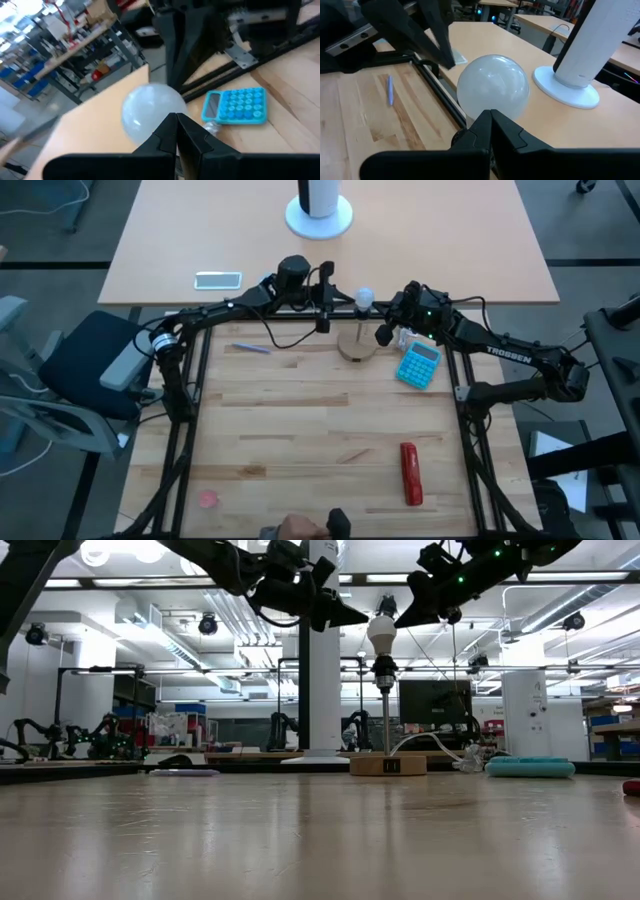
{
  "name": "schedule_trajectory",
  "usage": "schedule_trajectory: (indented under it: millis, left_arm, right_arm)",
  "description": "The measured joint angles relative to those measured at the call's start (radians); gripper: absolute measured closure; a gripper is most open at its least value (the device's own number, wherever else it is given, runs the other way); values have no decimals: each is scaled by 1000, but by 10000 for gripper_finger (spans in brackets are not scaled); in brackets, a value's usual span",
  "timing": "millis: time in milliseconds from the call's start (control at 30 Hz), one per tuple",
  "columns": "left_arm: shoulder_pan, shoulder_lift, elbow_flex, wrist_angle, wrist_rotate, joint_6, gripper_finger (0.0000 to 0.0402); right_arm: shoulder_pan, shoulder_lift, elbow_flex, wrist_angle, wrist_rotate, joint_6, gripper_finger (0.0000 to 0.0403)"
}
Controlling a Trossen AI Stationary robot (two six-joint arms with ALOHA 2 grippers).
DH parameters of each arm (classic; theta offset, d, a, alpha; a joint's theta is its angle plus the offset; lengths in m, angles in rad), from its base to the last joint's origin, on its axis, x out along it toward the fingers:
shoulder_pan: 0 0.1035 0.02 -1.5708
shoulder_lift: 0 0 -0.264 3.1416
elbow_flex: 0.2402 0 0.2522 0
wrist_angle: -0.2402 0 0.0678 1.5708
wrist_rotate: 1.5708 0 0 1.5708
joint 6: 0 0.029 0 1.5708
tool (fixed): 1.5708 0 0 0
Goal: Screw lightbulb
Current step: Insert the lightbulb into the lamp
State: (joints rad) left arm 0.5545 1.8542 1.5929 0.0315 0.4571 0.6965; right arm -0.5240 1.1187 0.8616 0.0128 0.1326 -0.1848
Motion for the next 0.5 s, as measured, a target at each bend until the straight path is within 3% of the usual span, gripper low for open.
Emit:
schedule_trajectory:
  millis: [400,500]
  left_arm:
    - [0,36,0,30,-21,-33,401]
    - [1,36,0,31,-30,-34,402]
  right_arm:
    - [0,-32,0,-18,1,7,403]
    - [0,-49,0,-19,62,7,403]
